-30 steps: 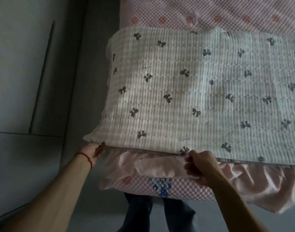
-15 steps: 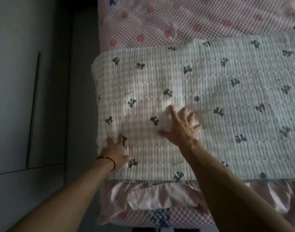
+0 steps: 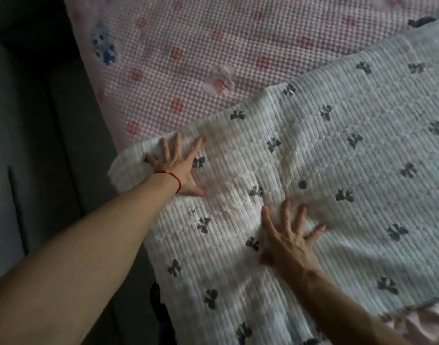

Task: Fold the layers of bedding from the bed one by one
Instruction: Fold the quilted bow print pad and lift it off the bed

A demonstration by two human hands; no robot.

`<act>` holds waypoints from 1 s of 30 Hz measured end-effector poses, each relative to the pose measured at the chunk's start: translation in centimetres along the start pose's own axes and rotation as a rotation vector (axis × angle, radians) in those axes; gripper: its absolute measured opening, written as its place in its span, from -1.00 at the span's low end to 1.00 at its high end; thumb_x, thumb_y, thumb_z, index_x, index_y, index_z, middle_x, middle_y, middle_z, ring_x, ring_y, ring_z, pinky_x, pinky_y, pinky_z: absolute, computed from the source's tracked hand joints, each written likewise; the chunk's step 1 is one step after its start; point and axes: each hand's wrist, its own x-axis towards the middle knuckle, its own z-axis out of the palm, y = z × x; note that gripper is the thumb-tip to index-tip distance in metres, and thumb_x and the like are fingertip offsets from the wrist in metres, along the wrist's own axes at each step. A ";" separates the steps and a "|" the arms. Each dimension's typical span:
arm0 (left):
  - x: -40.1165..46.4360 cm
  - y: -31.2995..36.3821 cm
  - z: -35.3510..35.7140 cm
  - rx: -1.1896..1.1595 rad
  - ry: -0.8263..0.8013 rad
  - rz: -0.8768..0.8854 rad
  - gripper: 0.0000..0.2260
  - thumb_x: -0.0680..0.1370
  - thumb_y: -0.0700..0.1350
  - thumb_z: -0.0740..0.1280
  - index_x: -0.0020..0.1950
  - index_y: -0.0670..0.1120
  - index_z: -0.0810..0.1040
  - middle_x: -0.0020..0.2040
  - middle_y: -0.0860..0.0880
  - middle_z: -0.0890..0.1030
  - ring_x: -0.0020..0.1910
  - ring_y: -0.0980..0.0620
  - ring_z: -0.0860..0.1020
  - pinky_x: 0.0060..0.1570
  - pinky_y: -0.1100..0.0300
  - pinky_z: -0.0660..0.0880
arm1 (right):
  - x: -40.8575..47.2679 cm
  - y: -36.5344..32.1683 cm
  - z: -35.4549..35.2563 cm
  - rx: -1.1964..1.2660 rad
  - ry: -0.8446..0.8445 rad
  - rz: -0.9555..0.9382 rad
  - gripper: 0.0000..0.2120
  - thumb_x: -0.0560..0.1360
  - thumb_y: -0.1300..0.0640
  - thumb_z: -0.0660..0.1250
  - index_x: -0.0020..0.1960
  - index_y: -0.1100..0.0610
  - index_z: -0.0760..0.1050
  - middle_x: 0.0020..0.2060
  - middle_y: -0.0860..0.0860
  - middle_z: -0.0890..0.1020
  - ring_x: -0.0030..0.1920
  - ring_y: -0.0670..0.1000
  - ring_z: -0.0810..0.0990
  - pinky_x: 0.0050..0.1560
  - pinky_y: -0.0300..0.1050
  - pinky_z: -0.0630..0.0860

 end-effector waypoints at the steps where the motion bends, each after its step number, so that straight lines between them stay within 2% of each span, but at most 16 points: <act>1: 1.8 0.2 0.2 0.030 -0.055 0.029 0.35 0.21 0.36 0.57 0.39 0.33 -0.61 0.45 -0.09 -0.64 0.47 -0.40 -0.48 0.29 -0.65 -0.08 | 0.1 -0.2 0.4 0.008 -0.005 0.042 0.23 0.44 -0.15 0.50 0.57 -0.13 -0.50 0.50 0.23 -0.53 0.45 0.47 -0.52 0.30 0.75 -0.24; 3: 3.4 0.8 0.5 0.044 -0.128 0.028 0.41 0.18 0.37 0.58 0.34 0.28 -0.68 0.35 -0.15 -0.72 0.43 -0.45 -0.49 0.22 -0.70 -0.09 | 0.0 -0.8 0.1 0.004 -0.014 0.114 0.23 0.45 -0.12 0.50 0.56 -0.13 -0.52 0.49 0.22 -0.55 0.44 0.46 -0.54 0.30 0.74 -0.26; 5: 3.4 0.7 0.7 0.023 -0.125 0.015 0.44 0.14 0.37 0.59 0.32 0.26 -0.70 0.32 -0.18 -0.74 0.42 -0.47 -0.51 0.19 -0.71 -0.10 | 0.1 -1.1 0.3 0.003 -0.031 0.133 0.24 0.45 -0.09 0.51 0.55 -0.13 -0.53 0.49 0.21 -0.57 0.43 0.46 -0.57 0.31 0.73 -0.27; 9: 3.8 0.5 0.6 0.005 -0.096 0.032 0.48 0.08 0.39 0.59 0.34 0.25 -0.69 0.34 -0.21 -0.72 0.43 -0.48 -0.49 0.18 -0.72 -0.07 | 0.3 -2.9 -0.2 -0.001 -0.056 0.238 0.26 0.46 0.01 0.53 0.55 -0.11 -0.55 0.46 0.20 -0.60 0.41 0.45 -0.61 0.32 0.74 -0.21; 14: 4.0 0.4 1.1 0.003 -0.079 0.077 0.50 0.00 0.44 0.57 0.39 0.24 -0.65 0.43 -0.25 -0.62 0.44 -0.49 -0.46 0.16 -0.73 -0.08 | 0.5 -3.3 -0.1 -0.060 -0.052 0.276 0.24 0.50 -0.06 0.49 0.53 -0.03 -0.59 0.45 0.26 -0.60 0.40 0.51 -0.57 0.31 0.76 -0.13; 20: 4.2 0.6 1.1 0.006 -0.052 0.096 0.51 -0.01 0.43 0.58 0.38 0.25 -0.65 0.46 -0.27 -0.59 0.45 -0.47 -0.45 0.15 -0.73 -0.12 | 0.2 -4.2 0.6 -0.033 0.046 0.346 0.13 0.53 0.25 0.42 0.59 -0.08 -0.47 0.50 0.25 -0.53 0.45 0.49 -0.50 0.31 0.75 -0.06; 25: 4.1 0.3 1.2 0.041 -0.064 0.112 0.52 0.00 0.42 0.59 0.38 0.24 -0.66 0.45 -0.28 -0.58 0.47 -0.48 -0.42 0.15 -0.73 -0.11 | 0.2 -4.9 1.0 0.024 0.111 0.416 0.01 0.58 0.30 0.32 0.61 -0.19 -0.37 0.54 0.16 -0.50 0.48 0.45 -0.49 0.34 0.72 -0.10; 30: 4.6 -0.4 1.6 0.014 -0.066 0.173 0.49 0.02 0.42 0.58 0.41 0.26 -0.62 0.45 -0.27 -0.59 0.44 -0.48 -0.47 0.16 -0.73 -0.10 | 0.2 -6.0 0.6 0.121 0.133 0.507 -0.01 0.56 0.35 0.31 0.61 -0.30 -0.23 0.60 0.07 -0.41 0.53 0.40 -0.44 0.35 0.71 -0.13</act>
